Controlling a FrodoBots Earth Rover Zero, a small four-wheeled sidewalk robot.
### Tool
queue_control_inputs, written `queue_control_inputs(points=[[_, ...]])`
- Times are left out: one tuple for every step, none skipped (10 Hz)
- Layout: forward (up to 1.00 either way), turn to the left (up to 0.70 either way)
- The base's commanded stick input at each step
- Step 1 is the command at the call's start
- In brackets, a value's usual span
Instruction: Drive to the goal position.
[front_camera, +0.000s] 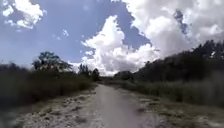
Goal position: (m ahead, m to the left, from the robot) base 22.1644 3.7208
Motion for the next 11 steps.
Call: queue_control_inputs(points=[[0.7,0.0],[0.7,0.0],[0.7,0.0],[0.7,0.0],[0.7,0.0],[0.7,0.0],[0.7,0.0],[0.7,0.0],[0.7,0.0],[0.7,0.0],[0.7,0.0]])
